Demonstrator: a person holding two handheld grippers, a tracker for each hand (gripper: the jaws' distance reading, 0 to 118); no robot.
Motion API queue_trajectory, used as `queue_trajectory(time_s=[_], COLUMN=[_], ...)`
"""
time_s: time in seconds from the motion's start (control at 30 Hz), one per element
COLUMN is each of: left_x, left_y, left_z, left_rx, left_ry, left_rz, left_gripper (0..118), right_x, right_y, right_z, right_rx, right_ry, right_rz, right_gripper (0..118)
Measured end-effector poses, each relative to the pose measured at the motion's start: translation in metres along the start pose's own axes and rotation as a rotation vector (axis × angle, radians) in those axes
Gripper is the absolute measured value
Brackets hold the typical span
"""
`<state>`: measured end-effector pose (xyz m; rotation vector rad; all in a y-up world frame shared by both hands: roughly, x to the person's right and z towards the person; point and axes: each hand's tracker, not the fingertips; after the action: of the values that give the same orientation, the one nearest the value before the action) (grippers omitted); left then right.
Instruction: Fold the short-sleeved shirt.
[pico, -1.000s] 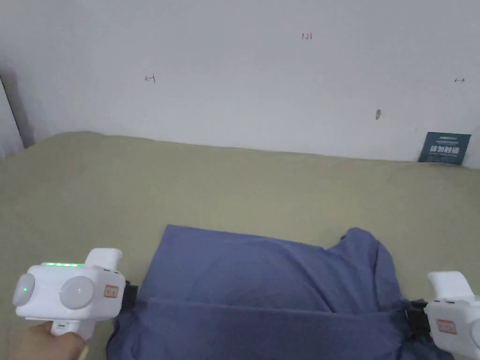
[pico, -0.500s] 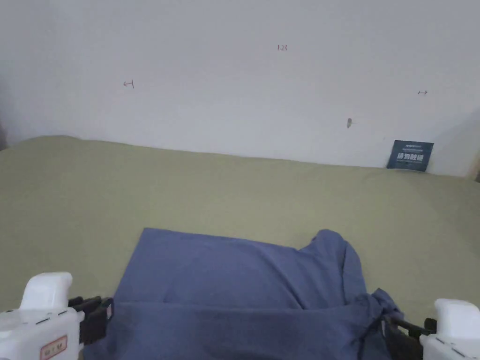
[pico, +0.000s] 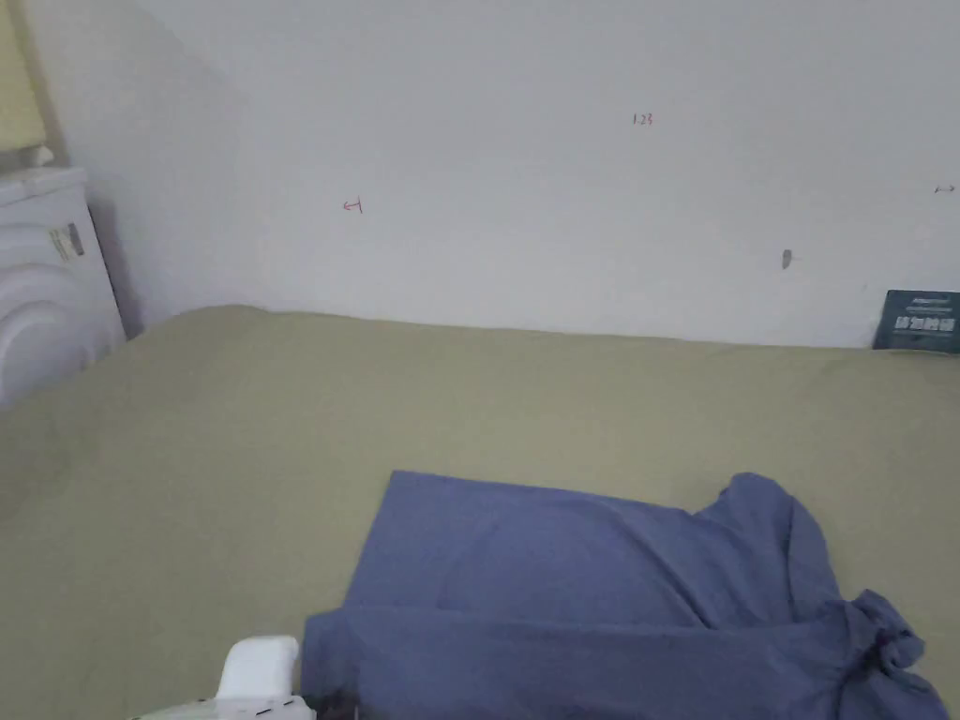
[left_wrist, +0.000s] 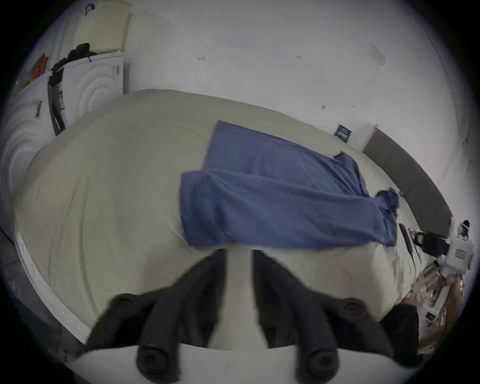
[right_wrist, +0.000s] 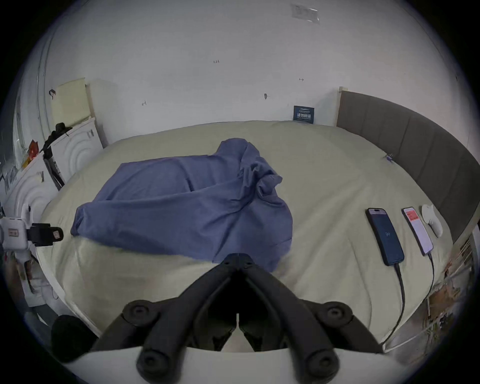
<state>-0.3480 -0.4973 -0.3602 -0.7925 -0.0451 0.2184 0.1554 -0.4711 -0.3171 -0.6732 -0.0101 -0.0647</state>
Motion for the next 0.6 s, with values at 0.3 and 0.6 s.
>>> queue_trajectory(time_s=[0.3,0.6], left_x=[-0.023,-0.007], left_y=[0.031,0.014], left_z=[-0.073,-0.080], left_rx=[-0.068,-0.055], left_ry=[0.053,0.032], left_rz=[0.065,-0.074], left_gripper=[88,14], right_x=[0.007,0.031], right_y=[0.015,0.019], right_z=[-0.017,-0.056], right_rx=[0.009,-0.034], right_ry=[0.001,-0.076], right_rz=[-0.025,-0.092], right_gripper=[0,107])
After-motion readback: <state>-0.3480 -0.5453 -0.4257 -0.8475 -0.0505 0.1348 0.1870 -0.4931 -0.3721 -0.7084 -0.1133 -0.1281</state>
